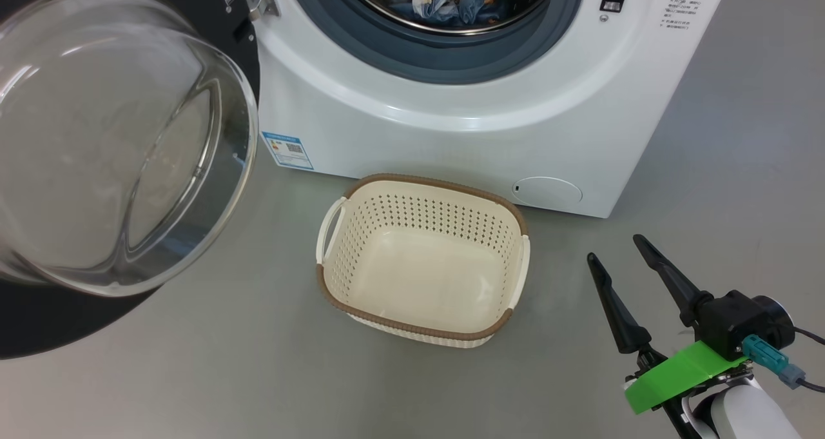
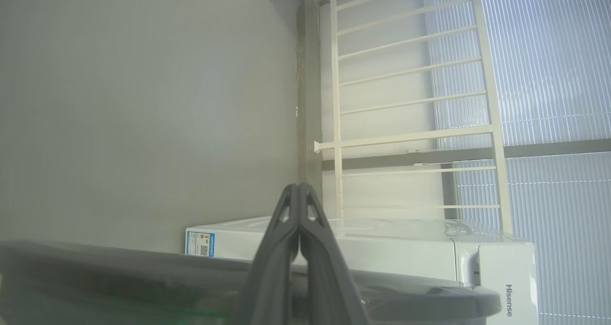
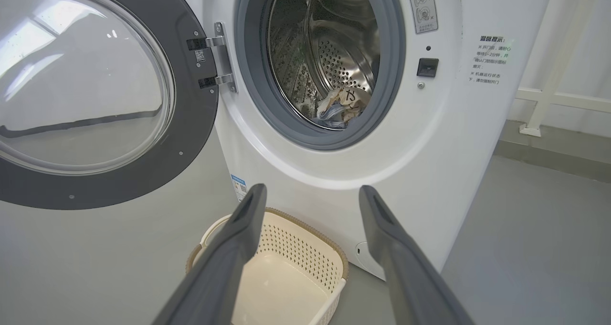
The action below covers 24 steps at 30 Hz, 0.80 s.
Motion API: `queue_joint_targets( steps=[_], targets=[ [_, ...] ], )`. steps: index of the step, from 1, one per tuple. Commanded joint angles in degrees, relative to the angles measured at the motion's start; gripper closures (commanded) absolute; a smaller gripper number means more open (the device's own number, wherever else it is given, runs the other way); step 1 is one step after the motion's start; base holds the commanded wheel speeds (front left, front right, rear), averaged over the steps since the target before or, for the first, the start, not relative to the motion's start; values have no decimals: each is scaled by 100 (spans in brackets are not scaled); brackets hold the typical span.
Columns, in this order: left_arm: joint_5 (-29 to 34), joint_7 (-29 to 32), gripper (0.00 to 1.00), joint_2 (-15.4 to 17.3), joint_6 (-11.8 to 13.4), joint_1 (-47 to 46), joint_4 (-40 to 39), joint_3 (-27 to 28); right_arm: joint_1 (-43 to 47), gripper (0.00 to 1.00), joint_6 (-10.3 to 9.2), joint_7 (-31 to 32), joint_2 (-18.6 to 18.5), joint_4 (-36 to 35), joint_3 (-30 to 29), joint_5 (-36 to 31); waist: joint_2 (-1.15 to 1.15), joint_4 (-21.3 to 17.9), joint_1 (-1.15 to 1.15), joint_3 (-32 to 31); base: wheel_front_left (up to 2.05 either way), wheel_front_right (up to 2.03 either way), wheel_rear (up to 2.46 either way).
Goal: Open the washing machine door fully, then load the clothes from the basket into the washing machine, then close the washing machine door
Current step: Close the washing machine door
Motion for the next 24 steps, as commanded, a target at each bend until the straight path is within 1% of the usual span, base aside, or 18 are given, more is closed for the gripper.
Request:
queue_joint_targets(
  steps=[1,7,13,24],
  targets=[
    [76,55,100,395,-65,94,-114,44,-113,0,9,-27,-64,-139,147,-45,0,-3,0,5,0,0,0],
    [105,274,100,393,-124,163,-105,-108,-123,0,9,-27,-78,-139,140,-44,0,-21,0,20,0,0,0],
    [115,349,100,390,-139,200,-99,-155,-118,0,9,-27,-84,-136,125,-42,0,-14,0,-6,0,0,0],
    [115,662,100,273,-224,352,-195,-356,-55,0,9,-27,-60,-140,103,-39,0,35,0,-105,0,0,0]
  ],
)
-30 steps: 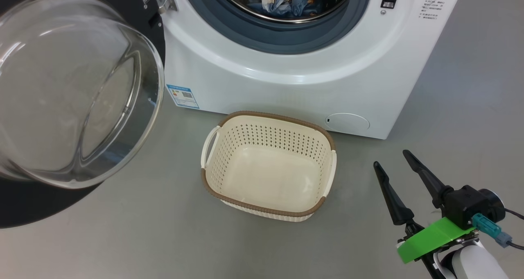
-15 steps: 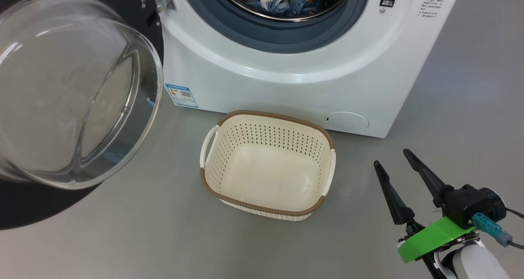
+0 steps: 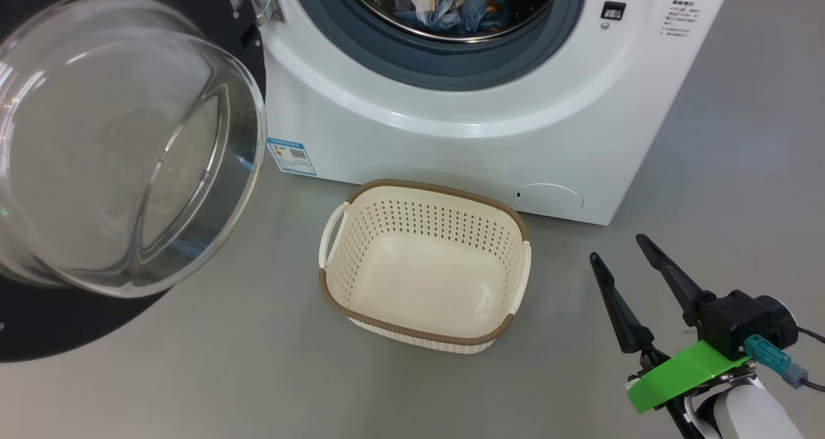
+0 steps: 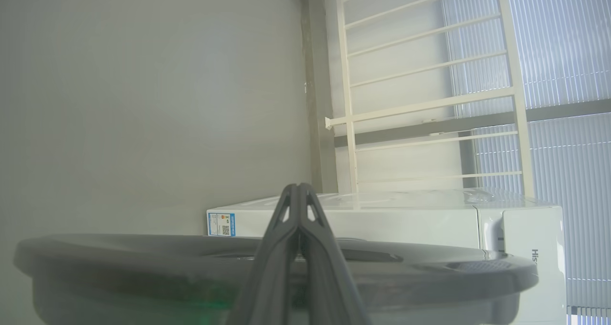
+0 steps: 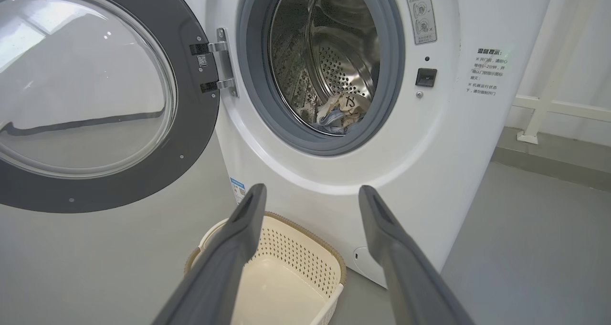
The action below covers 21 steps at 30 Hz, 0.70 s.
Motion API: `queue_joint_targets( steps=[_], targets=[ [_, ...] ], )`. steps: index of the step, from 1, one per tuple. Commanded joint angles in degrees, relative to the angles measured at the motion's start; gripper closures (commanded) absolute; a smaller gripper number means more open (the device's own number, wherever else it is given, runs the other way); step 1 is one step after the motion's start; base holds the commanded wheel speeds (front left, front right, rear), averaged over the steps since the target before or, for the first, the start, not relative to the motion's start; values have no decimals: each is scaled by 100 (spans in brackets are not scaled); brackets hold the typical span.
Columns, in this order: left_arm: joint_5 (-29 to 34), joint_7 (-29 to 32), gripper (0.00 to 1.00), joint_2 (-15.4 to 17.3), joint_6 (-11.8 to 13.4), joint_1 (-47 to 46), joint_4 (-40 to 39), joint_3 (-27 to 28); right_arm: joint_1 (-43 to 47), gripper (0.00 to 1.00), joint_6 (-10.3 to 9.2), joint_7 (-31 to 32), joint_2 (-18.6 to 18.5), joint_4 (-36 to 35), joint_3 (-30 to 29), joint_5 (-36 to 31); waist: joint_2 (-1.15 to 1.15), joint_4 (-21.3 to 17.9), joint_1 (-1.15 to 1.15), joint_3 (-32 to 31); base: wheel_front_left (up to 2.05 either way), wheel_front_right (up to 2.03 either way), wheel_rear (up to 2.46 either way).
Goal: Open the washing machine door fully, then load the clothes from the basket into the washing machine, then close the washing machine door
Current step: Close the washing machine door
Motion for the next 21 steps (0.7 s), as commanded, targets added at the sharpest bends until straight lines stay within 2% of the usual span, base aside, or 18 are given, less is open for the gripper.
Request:
queue_joint_targets(
  steps=[1,21],
  targets=[
    [42,146,100,279,-34,125,-175,-13,-55,0,9,-27,-23,-139,114,-39,0,19,0,-34,0,0,0],
    [-42,639,100,-170,106,550,-814,-283,60,0,9,-27,77,-111,109,-20,0,107,0,-330,0,0,0]
  ],
)
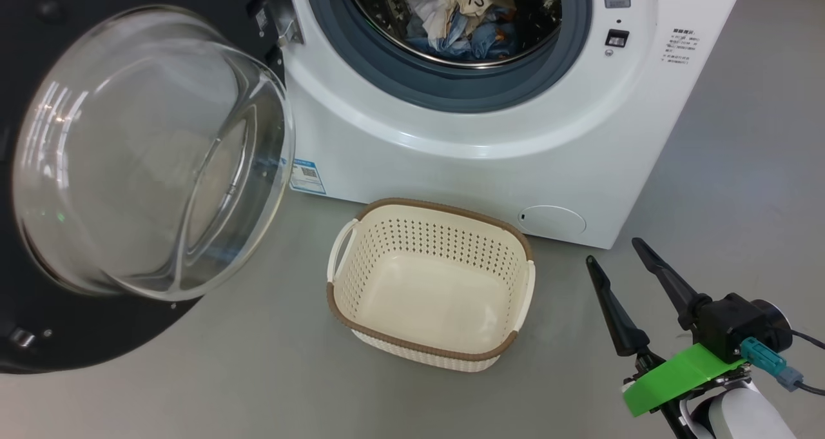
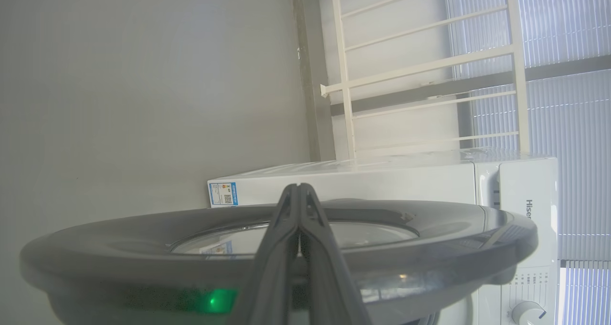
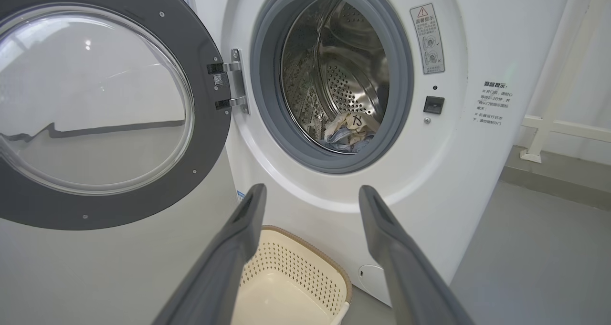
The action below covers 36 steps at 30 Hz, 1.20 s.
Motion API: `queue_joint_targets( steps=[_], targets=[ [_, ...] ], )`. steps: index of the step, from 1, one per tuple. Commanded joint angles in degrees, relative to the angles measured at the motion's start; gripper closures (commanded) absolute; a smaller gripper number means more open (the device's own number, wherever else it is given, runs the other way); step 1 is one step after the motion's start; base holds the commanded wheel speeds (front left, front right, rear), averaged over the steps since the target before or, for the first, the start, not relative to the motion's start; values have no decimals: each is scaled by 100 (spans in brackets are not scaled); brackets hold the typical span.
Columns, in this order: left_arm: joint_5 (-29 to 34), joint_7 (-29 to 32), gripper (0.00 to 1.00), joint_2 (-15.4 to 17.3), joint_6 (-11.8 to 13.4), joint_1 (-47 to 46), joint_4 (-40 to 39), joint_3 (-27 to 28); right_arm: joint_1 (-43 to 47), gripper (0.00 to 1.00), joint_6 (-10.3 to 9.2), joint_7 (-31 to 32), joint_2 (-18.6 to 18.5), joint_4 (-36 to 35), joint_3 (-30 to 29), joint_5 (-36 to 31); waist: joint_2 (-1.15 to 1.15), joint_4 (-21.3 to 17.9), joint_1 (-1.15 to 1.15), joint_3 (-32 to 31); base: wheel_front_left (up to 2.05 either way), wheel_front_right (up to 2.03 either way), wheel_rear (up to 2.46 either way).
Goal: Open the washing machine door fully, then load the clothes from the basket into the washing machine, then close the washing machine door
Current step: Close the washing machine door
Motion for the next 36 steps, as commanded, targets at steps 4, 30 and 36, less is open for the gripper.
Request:
queue_joint_targets(
  steps=[4,30,36],
  targets=[
    [-60,217,100,10,95,178,-390,-56,48,0,9,-27,32,-124,125,-15,0,-3,0,-66,0,0,0],
    [-336,917,100,-442,746,479,-2061,-328,206,0,9,-27,251,-225,-59,-14,0,-370,0,-221,0,0,0],
    [-405,1055,100,-498,874,527,-2337,-362,229,0,9,-27,244,-236,-103,-21,0,-432,0,-228,0,0,0]
  ],
)
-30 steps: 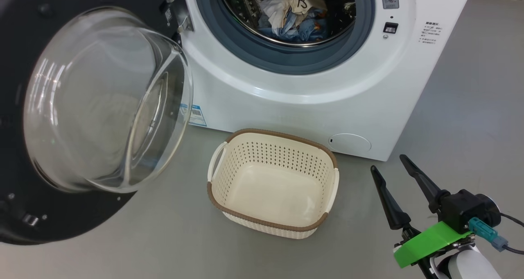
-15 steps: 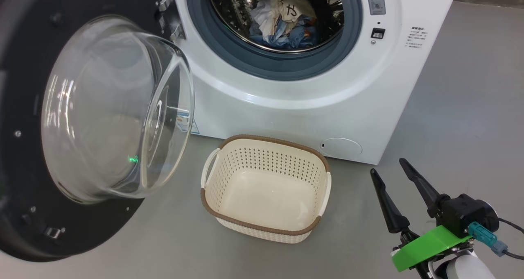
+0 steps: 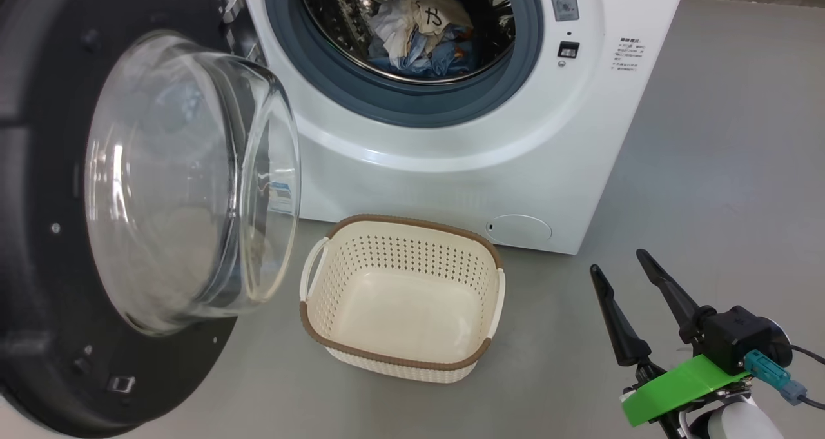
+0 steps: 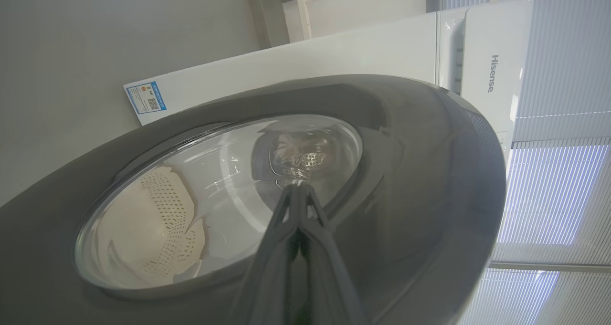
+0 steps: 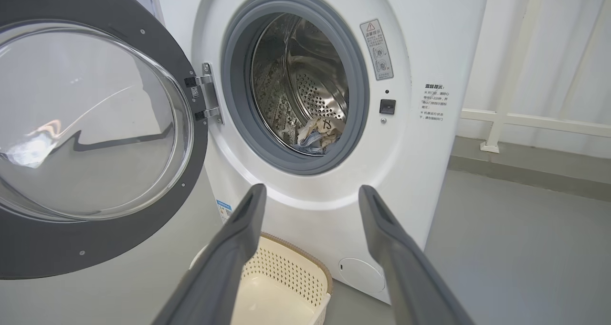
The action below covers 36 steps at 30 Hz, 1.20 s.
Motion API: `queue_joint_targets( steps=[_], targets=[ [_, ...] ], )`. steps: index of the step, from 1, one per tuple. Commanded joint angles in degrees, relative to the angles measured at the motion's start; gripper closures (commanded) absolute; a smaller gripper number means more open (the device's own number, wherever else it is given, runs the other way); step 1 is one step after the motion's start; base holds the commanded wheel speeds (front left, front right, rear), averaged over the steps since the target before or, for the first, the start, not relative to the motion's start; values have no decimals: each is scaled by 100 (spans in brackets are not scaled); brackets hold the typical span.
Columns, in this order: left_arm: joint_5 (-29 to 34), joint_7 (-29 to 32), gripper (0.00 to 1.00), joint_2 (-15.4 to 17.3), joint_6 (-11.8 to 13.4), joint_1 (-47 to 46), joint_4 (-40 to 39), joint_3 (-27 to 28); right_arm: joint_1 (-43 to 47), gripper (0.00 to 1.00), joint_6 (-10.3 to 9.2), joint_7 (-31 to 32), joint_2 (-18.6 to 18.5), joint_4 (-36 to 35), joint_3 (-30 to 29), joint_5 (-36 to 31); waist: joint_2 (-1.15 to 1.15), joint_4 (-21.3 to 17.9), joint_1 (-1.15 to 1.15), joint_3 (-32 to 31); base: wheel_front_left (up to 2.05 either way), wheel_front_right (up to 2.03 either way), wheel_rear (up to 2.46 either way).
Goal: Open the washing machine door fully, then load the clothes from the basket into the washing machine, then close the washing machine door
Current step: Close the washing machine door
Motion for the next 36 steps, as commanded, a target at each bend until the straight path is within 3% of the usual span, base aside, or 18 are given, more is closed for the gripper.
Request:
queue_joint_targets(
  steps=[1,11,20,29,36],
  targets=[
    [-49,100,100,202,4,-14,-237,56,0,0,9,-27,-5,-160,103,-25,0,-8,0,-4,0,0,0],
    [-166,456,100,-39,273,173,-983,-242,50,0,9,-27,33,-175,33,-48,0,9,0,-47,0,0,0],
    [-285,586,100,-528,527,384,-1774,-562,60,0,9,-27,38,-188,46,-48,0,-23,0,-65,0,0,0],
    [-292,600,100,-886,589,442,-2097,-904,61,0,9,-27,42,-179,84,-32,0,-197,0,-84,0,0,0],
    [-297,528,100,-1108,482,364,-1986,-1095,40,0,9,-27,38,-175,117,-21,0,-420,0,-79,0,0,0]
  ],
)
